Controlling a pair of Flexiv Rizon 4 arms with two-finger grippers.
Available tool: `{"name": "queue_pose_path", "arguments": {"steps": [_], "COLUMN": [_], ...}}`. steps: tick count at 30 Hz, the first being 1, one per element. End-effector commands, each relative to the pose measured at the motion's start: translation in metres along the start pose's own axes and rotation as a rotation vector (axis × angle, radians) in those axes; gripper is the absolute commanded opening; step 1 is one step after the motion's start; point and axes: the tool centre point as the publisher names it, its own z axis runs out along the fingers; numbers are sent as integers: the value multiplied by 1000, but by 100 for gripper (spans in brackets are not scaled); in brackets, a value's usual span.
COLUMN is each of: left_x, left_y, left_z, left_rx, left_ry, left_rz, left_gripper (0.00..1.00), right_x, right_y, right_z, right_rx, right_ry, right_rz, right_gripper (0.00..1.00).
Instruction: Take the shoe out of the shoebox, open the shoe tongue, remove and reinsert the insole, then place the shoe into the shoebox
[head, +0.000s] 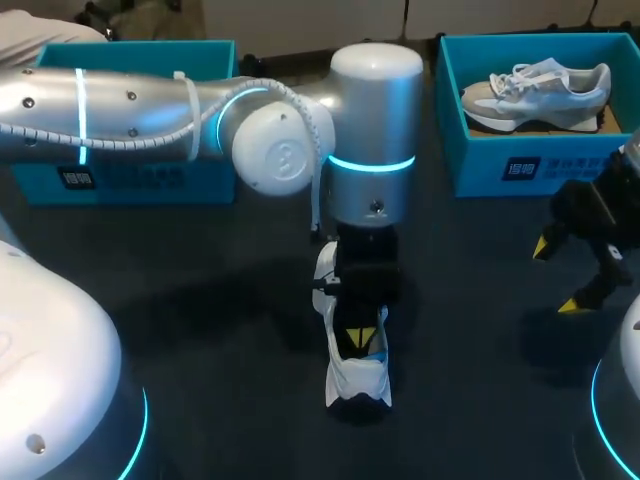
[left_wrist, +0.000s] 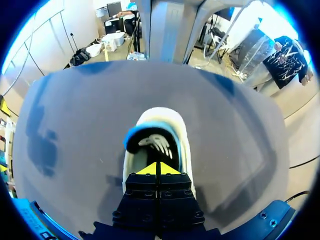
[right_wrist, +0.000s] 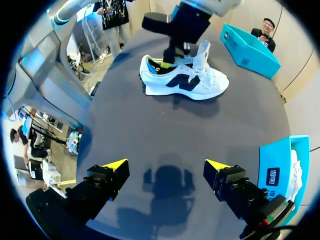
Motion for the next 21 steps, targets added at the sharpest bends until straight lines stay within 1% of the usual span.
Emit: {"name": "queue_pose_path", "arguments": {"steps": [1, 2, 4, 8, 11, 13, 17, 20, 21], "left_x": [3, 3, 4, 2, 0, -3, -5, -5, -5], "left_y": [-12, -14, -19, -26, -29, -26, -22, -24, -24], "left_z": [-17, -20, -25, -25, -21, -14, -5, 1, 3], "left_rx": [-9, -6, 26, 44, 46, 56, 108, 144, 144], "left_ry": [4, 5, -1, -12, -15, -12, -10, -14, -15], "left_rz": [-11, -13, -5, 1, 8, 3, -2, -1, -3], "left_gripper": [0, 0, 0, 0, 0, 0, 0, 0, 0], "right_x": [0, 0, 0, 0, 0, 0, 0, 0, 0], "right_y": [0, 0, 0, 0, 0, 0, 0, 0, 0], "right_z": [1, 1, 1, 1, 1, 1, 1, 1, 1], "right_rx": [3, 3, 3, 3, 3, 3, 3, 3, 3], "right_ry": [0, 0, 0, 0, 0, 0, 0, 0, 0], "right_rz": [0, 0, 0, 0, 0, 0, 0, 0, 0], "right_gripper": [100, 100, 100, 100, 100, 100, 100, 100, 100]}}
